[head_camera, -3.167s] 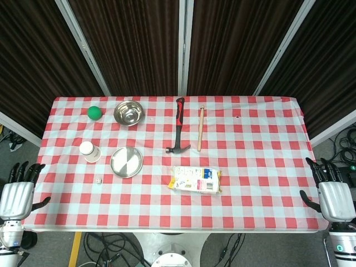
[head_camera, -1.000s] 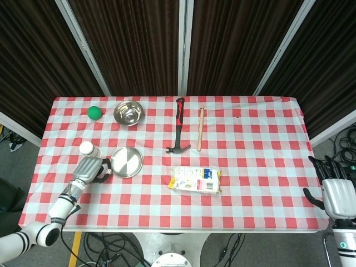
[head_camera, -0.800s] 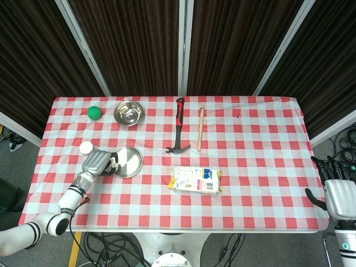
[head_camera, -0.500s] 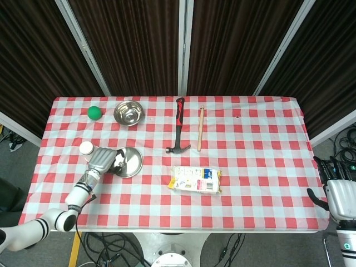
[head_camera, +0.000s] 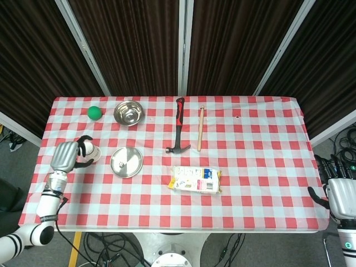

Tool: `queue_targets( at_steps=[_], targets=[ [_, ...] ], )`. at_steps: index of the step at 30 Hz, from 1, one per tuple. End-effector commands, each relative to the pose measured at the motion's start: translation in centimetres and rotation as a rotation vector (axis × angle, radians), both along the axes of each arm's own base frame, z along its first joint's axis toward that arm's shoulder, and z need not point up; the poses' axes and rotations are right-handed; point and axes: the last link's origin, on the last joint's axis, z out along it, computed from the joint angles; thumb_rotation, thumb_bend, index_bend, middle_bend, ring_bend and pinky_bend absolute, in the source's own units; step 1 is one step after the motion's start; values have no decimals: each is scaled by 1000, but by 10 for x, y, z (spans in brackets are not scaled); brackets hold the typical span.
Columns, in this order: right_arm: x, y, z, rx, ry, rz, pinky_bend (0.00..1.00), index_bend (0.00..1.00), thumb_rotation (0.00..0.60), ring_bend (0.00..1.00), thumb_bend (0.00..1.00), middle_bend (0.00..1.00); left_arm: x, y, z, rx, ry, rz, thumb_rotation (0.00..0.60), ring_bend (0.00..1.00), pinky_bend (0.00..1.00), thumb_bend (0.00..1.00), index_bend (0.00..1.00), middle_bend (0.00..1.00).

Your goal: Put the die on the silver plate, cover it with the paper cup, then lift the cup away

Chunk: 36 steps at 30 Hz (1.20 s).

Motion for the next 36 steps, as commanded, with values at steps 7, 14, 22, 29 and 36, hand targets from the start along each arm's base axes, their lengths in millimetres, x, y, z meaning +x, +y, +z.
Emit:
queue_targets(
  at_steps=[7, 14, 22, 29, 36],
  targets=[
    [3, 1, 2, -7, 9, 2, 126, 107, 600, 53, 172, 179, -43, 6, -7, -1, -228, 182, 600, 136, 246, 157, 221, 227],
    [4, 5, 5, -19, 16, -8, 127, 108, 600, 53, 172, 179, -55, 22, -29, -50, -326, 223, 600, 132, 243, 157, 217, 223],
    [5, 5, 1, -11, 14, -19, 127, 110, 600, 52, 173, 179, -55, 31, -44, -94, -394, 239, 600, 132, 251, 151, 237, 223],
    [5, 3, -2, -2, 11, -19, 127, 110, 600, 53, 173, 179, -56, 33, -48, -95, -416, 238, 600, 146, 255, 147, 270, 234],
    [6, 4, -2, -3, 11, -18, 127, 114, 600, 53, 173, 179, -59, 34, -42, -30, -449, 235, 600, 239, 333, 157, 430, 338]
  ],
)
